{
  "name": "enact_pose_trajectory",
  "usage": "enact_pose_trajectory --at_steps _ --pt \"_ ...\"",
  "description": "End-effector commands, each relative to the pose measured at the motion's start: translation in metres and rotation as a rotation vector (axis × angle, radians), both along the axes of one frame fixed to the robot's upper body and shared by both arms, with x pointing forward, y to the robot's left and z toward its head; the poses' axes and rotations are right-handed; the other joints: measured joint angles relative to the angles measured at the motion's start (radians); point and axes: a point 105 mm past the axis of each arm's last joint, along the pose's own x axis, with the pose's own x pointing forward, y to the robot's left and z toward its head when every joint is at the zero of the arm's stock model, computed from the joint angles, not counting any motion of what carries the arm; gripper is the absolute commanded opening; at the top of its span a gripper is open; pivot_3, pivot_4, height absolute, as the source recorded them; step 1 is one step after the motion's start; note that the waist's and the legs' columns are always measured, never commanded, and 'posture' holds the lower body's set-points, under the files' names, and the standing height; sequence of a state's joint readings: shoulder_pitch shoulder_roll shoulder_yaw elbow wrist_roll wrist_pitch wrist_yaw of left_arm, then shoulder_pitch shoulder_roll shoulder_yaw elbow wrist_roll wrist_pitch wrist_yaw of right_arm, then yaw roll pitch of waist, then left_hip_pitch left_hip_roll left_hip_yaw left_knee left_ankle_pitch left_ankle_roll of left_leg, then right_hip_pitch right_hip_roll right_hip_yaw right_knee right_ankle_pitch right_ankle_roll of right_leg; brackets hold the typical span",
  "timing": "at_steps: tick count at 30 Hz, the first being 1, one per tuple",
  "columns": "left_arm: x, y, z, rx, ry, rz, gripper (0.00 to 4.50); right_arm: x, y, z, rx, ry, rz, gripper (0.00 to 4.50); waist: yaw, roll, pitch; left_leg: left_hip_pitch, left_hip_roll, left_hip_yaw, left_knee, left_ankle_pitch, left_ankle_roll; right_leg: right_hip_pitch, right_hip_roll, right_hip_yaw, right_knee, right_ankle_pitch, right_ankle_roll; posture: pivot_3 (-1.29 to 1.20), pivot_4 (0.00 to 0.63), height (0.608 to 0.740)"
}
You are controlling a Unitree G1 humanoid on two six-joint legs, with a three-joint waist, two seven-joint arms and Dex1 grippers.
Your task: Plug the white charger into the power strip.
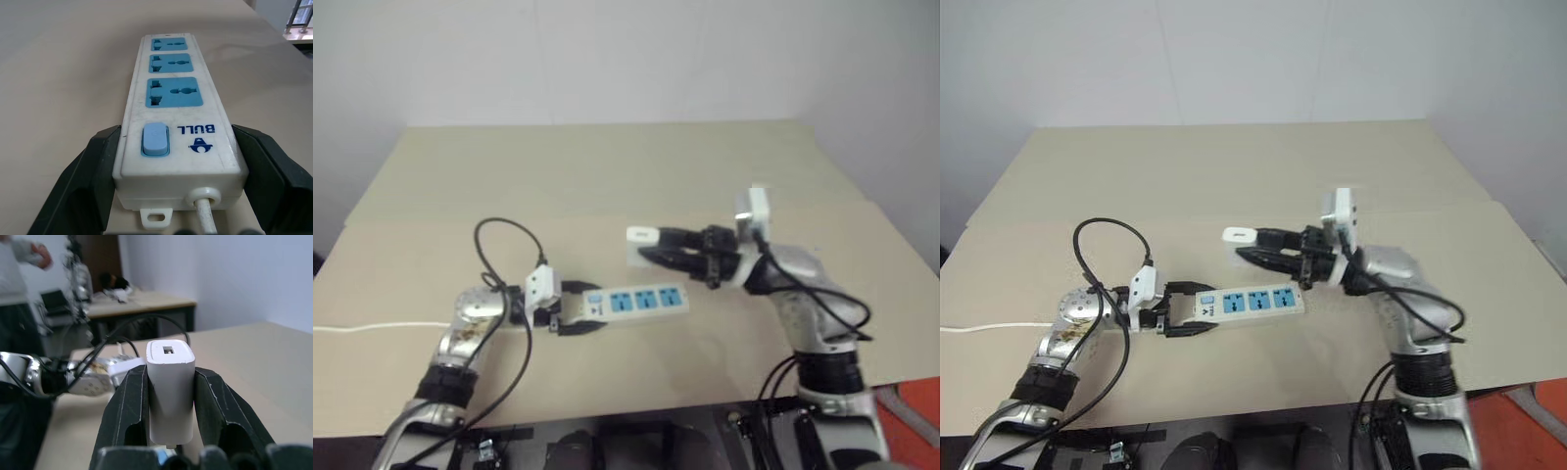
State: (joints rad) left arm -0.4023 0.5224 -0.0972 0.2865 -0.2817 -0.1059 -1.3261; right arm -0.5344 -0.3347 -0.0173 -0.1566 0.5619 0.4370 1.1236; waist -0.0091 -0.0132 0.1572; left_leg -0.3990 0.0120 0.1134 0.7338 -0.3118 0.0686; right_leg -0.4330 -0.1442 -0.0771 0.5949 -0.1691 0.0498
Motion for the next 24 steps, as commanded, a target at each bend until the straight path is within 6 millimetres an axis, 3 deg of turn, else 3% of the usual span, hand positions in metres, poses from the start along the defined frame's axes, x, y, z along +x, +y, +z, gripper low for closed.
enact_pose_trajectory --at_steps 1,11,24 --pt "-0.009 -0.004 0.006 -0.004 -0.011 -0.048 3.24 -0.002 0.005 -0.009 -0.001 -0.044 0.054 1.08 -0.001 0.000 0.000 0.000 0.000 0.000 0.000 0.000 0.000 0.000 0.000 0.000 0.000 0.000 0.000 0.00 0.150 0.740" --pt "-0.014 -0.002 0.007 -0.006 -0.005 -0.054 3.24 0.007 0.023 -0.060 -0.098 0.000 0.170 1.08 -0.005 0.000 0.000 0.002 0.000 0.000 -0.001 0.001 -0.001 0.000 0.002 0.000 0.000 0.000 -0.001 0.00 0.150 0.740" --pt "-0.015 -0.003 0.003 0.001 0.001 -0.051 3.24 0.024 0.025 -0.077 -0.122 0.018 0.131 1.08 -0.007 0.001 0.000 0.003 0.001 0.000 -0.003 0.002 -0.004 0.001 0.003 0.000 0.000 -0.001 -0.001 0.00 0.150 0.740"
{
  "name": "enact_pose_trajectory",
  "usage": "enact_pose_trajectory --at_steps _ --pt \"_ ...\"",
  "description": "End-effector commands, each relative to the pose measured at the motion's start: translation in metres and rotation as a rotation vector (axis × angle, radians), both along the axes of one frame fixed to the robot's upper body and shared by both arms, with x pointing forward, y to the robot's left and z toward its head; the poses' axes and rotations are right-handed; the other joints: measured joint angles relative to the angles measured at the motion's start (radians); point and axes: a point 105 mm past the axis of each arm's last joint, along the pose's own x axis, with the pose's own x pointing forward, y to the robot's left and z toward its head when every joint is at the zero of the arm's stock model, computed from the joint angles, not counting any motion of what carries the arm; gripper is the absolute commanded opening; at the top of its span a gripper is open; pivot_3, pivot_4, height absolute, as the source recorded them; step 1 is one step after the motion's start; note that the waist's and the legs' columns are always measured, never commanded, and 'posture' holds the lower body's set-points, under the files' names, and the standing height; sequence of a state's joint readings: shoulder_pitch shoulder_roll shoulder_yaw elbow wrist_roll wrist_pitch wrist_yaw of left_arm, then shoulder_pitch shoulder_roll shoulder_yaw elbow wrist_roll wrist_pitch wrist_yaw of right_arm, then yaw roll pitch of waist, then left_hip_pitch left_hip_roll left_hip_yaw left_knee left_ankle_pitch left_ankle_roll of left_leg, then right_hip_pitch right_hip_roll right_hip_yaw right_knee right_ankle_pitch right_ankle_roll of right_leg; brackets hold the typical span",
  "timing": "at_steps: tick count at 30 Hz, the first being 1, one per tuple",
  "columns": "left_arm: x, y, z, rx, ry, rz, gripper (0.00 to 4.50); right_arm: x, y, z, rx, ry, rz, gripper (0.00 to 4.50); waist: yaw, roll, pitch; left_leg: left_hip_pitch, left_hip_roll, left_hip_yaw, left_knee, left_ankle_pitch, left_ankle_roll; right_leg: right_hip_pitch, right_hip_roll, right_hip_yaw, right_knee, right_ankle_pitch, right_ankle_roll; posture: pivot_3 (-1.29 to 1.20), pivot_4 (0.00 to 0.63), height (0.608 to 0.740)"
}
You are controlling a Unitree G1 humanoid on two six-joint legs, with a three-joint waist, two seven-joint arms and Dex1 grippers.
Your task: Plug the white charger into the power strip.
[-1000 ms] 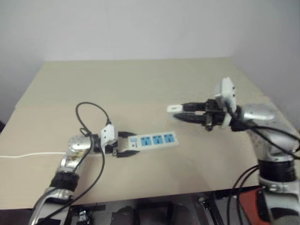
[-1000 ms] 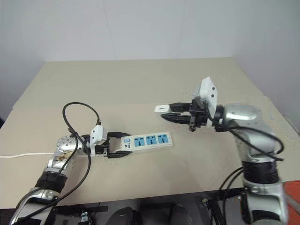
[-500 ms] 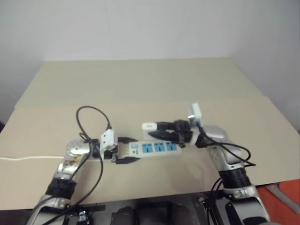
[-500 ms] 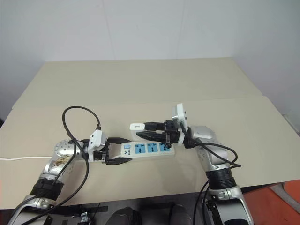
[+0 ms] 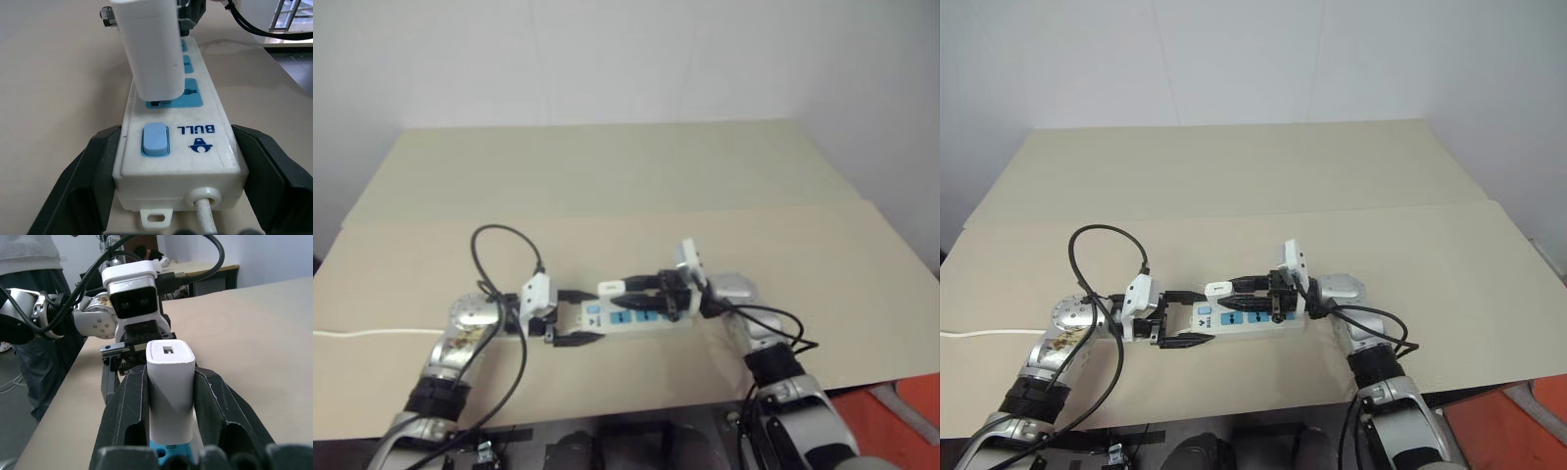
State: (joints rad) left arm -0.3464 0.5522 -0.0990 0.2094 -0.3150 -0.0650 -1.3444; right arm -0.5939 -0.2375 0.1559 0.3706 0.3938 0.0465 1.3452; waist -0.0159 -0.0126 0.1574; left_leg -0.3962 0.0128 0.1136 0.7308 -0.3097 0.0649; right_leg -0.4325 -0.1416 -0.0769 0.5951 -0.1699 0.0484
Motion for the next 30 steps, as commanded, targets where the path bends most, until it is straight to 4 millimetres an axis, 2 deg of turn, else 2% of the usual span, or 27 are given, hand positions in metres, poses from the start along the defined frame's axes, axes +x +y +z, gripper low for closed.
enact_pose_trajectory --at_steps 1,8,20,30 --pt "-0.001 -0.006 0.005 0.001 -0.031 -0.024 3.24 0.005 -0.004 0.003 -0.007 -0.041 -0.013 1.08 0.001 0.000 0.000 0.000 0.000 0.000 0.000 0.000 0.000 0.000 0.000 0.000 0.000 0.000 0.000 0.00 0.150 0.740" --pt "0.000 -0.005 0.004 0.002 -0.031 -0.017 3.24 0.008 -0.018 -0.009 -0.047 -0.037 -0.032 1.08 0.001 0.000 0.000 0.003 0.000 0.000 0.000 0.000 0.000 0.003 0.000 0.000 0.000 0.000 0.000 0.00 0.150 0.740" --pt "0.002 -0.005 0.005 0.004 -0.033 -0.010 3.24 -0.001 -0.029 -0.038 -0.151 -0.075 -0.019 1.08 0.002 0.000 0.000 0.007 0.001 -0.001 -0.002 0.000 0.000 0.007 0.000 0.000 0.000 -0.001 -0.001 0.00 0.150 0.740" --pt "0.001 -0.006 0.004 0.010 -0.031 -0.020 3.24 0.008 -0.019 -0.049 -0.252 -0.103 -0.033 1.08 -0.003 0.000 0.000 0.010 0.002 -0.001 -0.002 0.000 0.000 0.009 0.000 0.001 0.000 -0.001 -0.001 0.00 0.150 0.740"
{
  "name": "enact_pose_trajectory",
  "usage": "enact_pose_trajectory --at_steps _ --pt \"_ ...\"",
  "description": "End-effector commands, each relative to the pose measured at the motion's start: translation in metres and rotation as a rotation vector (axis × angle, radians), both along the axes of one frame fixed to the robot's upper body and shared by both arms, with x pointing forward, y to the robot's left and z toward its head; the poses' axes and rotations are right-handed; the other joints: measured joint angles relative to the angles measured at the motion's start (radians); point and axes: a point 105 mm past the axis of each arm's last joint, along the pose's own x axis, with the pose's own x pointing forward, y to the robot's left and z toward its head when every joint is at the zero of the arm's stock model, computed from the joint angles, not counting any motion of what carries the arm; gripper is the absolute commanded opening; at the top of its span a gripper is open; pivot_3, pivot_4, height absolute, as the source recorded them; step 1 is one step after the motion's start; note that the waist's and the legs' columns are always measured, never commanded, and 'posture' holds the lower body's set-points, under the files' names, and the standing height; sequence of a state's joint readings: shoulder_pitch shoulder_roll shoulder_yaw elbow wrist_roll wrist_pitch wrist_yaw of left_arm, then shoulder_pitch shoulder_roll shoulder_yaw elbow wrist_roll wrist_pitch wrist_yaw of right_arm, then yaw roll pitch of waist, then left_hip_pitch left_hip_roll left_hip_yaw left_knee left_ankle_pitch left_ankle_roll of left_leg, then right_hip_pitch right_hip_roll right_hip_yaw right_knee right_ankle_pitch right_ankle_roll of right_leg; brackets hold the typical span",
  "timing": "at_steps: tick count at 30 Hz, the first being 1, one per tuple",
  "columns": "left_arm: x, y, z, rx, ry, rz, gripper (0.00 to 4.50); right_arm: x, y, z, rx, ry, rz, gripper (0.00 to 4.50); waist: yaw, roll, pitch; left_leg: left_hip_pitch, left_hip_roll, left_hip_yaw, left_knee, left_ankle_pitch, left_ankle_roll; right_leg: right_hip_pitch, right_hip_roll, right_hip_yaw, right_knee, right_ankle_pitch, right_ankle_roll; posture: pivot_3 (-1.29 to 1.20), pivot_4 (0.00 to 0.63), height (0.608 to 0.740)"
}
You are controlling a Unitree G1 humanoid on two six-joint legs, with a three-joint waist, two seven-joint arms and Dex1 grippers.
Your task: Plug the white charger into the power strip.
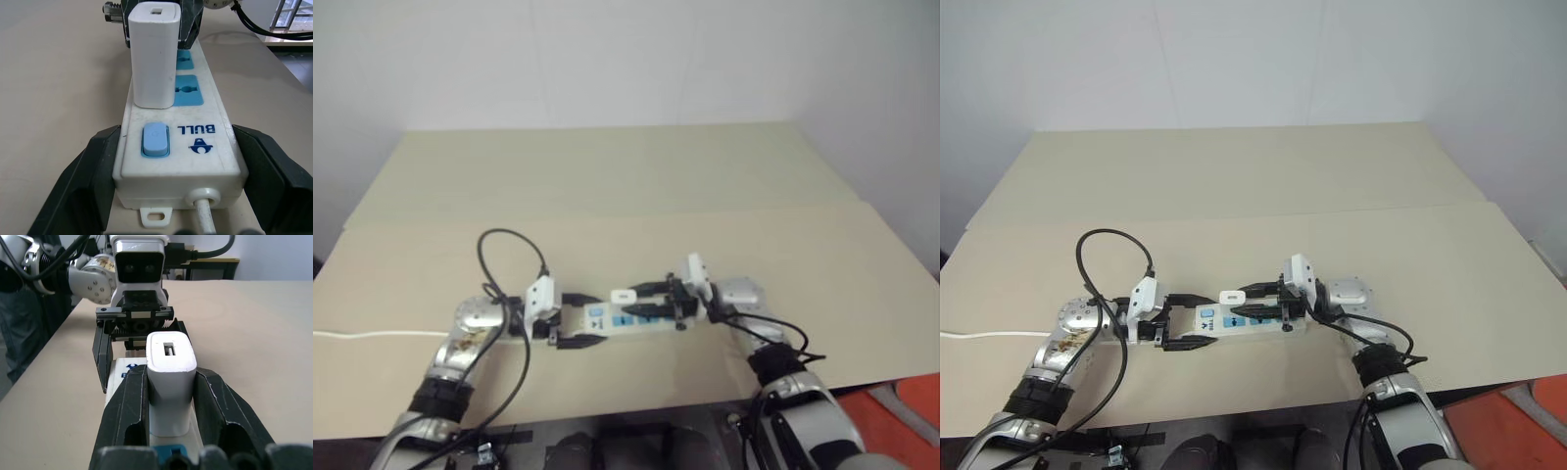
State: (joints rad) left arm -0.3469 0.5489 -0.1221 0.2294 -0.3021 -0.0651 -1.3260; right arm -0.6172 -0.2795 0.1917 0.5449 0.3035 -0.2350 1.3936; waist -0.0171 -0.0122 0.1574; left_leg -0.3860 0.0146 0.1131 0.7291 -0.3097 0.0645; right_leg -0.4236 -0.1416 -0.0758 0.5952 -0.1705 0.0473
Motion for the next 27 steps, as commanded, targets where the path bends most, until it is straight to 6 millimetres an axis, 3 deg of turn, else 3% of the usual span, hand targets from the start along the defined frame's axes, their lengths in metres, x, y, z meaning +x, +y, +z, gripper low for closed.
enact_pose_trajectory --at_steps 1,8,19,27 --pt "0.000 -0.004 0.012 -0.004 -0.053 -0.032 3.24 0.005 -0.004 -0.025 -0.127 0.050 -0.045 1.08 -0.002 0.000 0.000 0.001 0.000 0.000 0.000 0.000 0.000 0.000 0.000 0.000 0.000 0.000 0.000 0.00 0.150 0.740" --pt "-0.001 -0.005 0.013 -0.008 -0.052 -0.035 3.24 0.010 -0.006 -0.031 -0.211 0.130 -0.049 1.08 -0.006 0.000 0.000 0.004 0.002 0.001 0.000 0.000 0.000 0.001 0.000 0.004 0.000 0.000 -0.001 0.00 0.150 0.740" --pt "-0.001 -0.005 0.009 -0.010 -0.039 -0.024 3.24 0.005 -0.007 -0.028 -0.192 0.094 -0.021 1.08 -0.005 0.000 -0.001 0.005 0.002 0.001 0.000 0.000 0.000 0.000 -0.002 0.004 0.000 0.000 -0.002 0.00 0.150 0.740" --pt "-0.001 -0.005 0.009 -0.011 -0.036 -0.019 3.24 0.004 -0.011 -0.016 -0.144 0.086 -0.002 3.86 0.001 0.000 -0.001 0.004 0.001 0.001 -0.001 0.000 0.000 0.000 -0.003 0.004 0.000 0.000 -0.002 0.00 0.150 0.740"
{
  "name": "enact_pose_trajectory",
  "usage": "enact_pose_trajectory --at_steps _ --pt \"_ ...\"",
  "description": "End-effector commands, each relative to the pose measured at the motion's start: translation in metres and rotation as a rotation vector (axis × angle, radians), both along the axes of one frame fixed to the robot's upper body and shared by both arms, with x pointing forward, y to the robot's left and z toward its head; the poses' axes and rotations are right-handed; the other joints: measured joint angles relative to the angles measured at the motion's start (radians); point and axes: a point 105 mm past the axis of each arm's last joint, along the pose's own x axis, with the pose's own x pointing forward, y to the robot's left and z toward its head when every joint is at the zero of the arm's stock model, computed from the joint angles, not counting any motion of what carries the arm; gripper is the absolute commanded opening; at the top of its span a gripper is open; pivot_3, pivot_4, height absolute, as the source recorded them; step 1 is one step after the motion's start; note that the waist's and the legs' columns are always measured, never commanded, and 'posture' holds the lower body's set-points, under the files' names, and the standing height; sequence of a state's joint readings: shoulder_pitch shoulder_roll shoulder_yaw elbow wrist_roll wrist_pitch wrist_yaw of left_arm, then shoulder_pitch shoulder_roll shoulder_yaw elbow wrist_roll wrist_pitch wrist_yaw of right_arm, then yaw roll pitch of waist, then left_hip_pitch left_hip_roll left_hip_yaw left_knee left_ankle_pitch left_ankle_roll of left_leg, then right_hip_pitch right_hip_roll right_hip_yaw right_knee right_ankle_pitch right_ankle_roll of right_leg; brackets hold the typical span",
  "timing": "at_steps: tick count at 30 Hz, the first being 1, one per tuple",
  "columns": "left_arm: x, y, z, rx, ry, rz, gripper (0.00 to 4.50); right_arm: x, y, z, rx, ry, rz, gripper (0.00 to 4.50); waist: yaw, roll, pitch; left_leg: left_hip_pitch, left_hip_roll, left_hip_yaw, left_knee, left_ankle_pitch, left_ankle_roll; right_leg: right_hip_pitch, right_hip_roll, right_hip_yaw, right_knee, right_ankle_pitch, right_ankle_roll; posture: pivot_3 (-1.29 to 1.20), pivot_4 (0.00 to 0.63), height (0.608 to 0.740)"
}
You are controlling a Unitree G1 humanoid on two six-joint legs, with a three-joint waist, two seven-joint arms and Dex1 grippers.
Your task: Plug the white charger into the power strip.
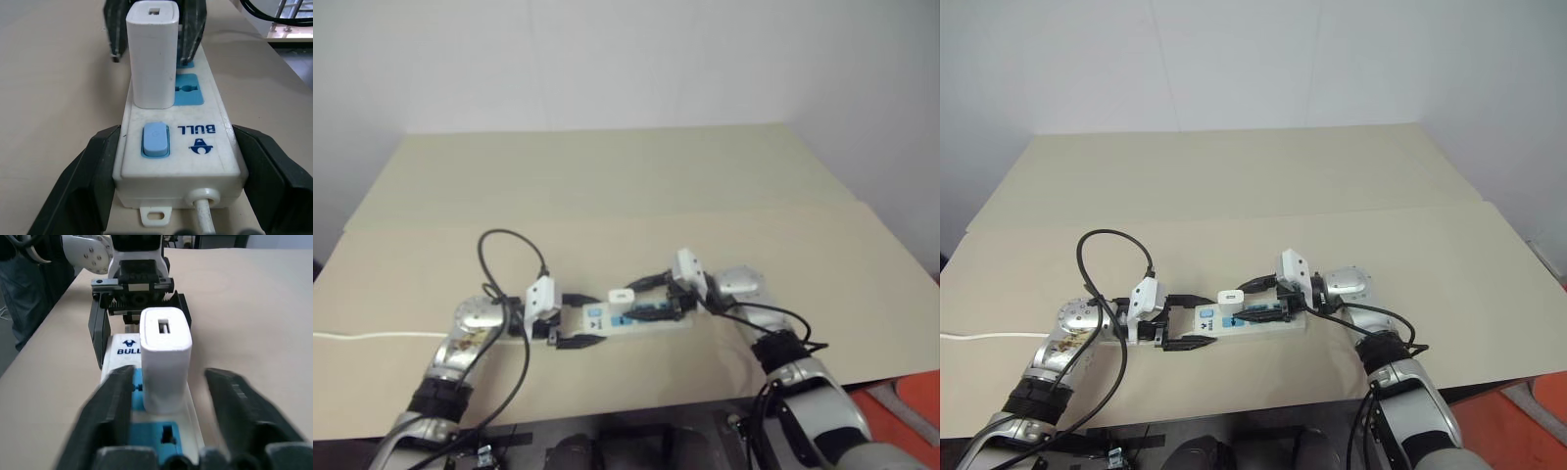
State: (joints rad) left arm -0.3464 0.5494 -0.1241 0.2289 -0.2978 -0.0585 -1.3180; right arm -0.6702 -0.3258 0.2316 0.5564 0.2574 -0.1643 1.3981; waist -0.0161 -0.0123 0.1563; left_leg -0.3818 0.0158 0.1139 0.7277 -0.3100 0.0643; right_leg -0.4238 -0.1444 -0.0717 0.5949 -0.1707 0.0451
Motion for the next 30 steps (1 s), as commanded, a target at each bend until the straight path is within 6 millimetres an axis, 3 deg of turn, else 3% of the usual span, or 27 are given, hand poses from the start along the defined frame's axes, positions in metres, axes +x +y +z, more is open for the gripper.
enact_pose_trajectory --at_steps 1,2,10,17,21,26,30 --pt "-0.001 -0.005 0.010 -0.015 -0.040 -0.027 3.24 -0.003 -0.008 -0.010 -0.012 0.056 -0.010 4.20 0.000 0.000 0.000 0.000 0.000 0.000 0.000 0.000 0.000 0.000 0.000 0.000 0.000 0.000 0.000 0.00 0.150 0.740" --pt "-0.001 -0.006 0.010 -0.015 -0.040 -0.026 3.24 -0.003 -0.010 -0.007 -0.009 0.052 -0.003 4.49 0.001 0.000 0.000 -0.001 0.000 0.000 0.000 0.000 0.000 0.000 0.000 0.000 0.000 0.000 0.000 0.00 0.150 0.740" --pt "0.001 -0.007 0.011 -0.017 -0.038 -0.016 3.24 -0.016 -0.032 0.017 -0.049 -0.014 0.079 4.49 0.004 0.000 0.000 -0.006 -0.001 0.000 0.000 -0.001 0.001 -0.004 -0.001 -0.002 0.000 0.000 0.000 0.00 0.150 0.740" --pt "0.001 -0.008 0.017 -0.045 0.008 -0.018 3.24 -0.009 -0.058 0.044 -0.073 -0.193 -0.049 4.49 0.004 0.001 0.001 -0.007 -0.001 0.000 0.000 -0.001 0.001 -0.005 -0.001 -0.002 0.000 0.000 0.000 0.00 0.150 0.740" --pt "-0.003 -0.009 0.021 -0.073 0.013 -0.045 4.47 -0.010 -0.071 0.051 -0.083 -0.212 -0.093 4.50 0.004 0.001 0.001 -0.007 -0.001 0.000 0.000 -0.001 0.001 -0.005 -0.001 -0.002 0.000 0.000 0.000 0.00 0.150 0.740" --pt "-0.004 -0.012 0.029 -0.118 -0.042 -0.058 4.47 -0.012 -0.082 0.053 -0.089 -0.228 -0.140 4.50 0.004 0.000 0.001 -0.007 -0.001 0.000 0.000 -0.001 0.002 -0.005 -0.001 -0.002 -0.001 0.000 0.000 0.00 0.150 0.740" --pt "-0.013 -0.005 0.048 -0.146 -0.078 -0.079 4.47 -0.021 -0.093 0.055 -0.096 -0.222 -0.164 4.50 0.004 0.000 0.001 -0.007 -0.001 0.000 0.000 -0.001 0.002 -0.005 -0.001 -0.002 -0.001 0.000 0.000 0.00 0.150 0.740"
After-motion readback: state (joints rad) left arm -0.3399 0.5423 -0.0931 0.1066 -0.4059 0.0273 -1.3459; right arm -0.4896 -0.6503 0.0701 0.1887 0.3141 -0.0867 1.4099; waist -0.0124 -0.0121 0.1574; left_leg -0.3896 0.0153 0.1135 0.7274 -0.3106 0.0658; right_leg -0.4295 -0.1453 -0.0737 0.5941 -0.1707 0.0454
